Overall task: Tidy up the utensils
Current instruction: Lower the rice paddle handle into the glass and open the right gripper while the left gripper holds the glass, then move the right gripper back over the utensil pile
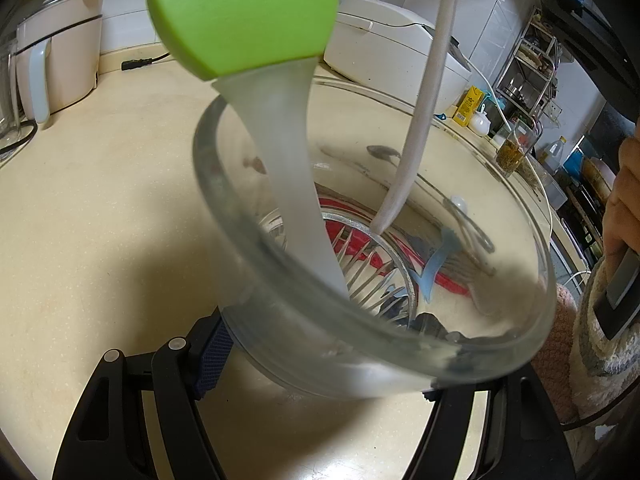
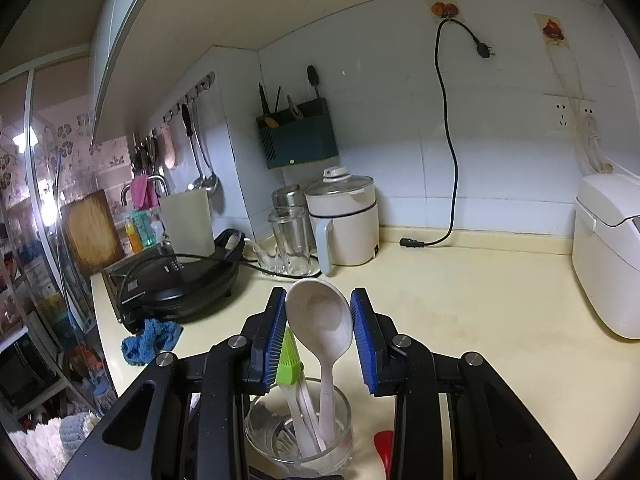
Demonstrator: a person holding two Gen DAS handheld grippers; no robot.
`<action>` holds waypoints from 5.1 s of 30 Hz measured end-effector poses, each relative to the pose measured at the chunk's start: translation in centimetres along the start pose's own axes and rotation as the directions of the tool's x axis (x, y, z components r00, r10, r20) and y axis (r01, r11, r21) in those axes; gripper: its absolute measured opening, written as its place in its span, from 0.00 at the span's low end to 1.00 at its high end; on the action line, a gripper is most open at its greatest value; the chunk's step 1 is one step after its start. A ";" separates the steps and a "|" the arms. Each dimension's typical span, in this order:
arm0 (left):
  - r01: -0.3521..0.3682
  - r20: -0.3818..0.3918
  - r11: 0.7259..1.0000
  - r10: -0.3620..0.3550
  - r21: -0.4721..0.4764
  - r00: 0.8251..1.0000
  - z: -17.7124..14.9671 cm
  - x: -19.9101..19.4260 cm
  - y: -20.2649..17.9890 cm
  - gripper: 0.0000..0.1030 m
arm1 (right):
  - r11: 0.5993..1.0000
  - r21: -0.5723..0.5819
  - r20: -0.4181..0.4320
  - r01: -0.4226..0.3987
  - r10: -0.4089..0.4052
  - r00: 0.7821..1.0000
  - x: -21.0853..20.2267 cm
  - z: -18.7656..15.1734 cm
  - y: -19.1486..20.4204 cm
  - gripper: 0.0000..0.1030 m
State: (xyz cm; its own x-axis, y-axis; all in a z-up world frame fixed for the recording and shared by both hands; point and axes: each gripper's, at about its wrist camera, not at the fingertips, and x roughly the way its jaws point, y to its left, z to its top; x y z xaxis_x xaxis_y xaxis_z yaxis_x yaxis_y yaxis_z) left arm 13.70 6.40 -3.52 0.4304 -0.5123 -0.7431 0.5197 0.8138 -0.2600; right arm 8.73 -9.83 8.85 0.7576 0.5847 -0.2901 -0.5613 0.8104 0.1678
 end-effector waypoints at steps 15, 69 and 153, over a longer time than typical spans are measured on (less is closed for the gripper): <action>-0.001 0.000 1.000 0.001 0.000 1.000 0.0 0.0 0.0 0.74 | 1.000 -0.024 -0.062 0.011 -0.013 0.998 1.3 -0.7 0.5 0.32; -0.001 0.001 1.000 0.001 0.000 1.000 0.0 -0.1 0.1 0.74 | 0.999 0.052 -0.127 0.006 0.001 0.992 2.8 -1.9 -0.4 0.36; 0.006 0.003 1.000 -0.006 -0.008 1.000 0.0 -0.3 0.1 0.74 | 0.755 0.414 -0.484 0.508 -0.290 0.826 -0.9 -12.6 -21.3 0.37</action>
State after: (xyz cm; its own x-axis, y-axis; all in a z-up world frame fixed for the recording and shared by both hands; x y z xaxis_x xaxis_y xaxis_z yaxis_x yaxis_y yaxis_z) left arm 13.65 6.67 -3.31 0.4291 -0.5183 -0.7397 0.5169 0.8125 -0.2695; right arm 15.85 -28.04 -6.32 0.6271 0.2302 -0.7442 0.0990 0.9240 0.3693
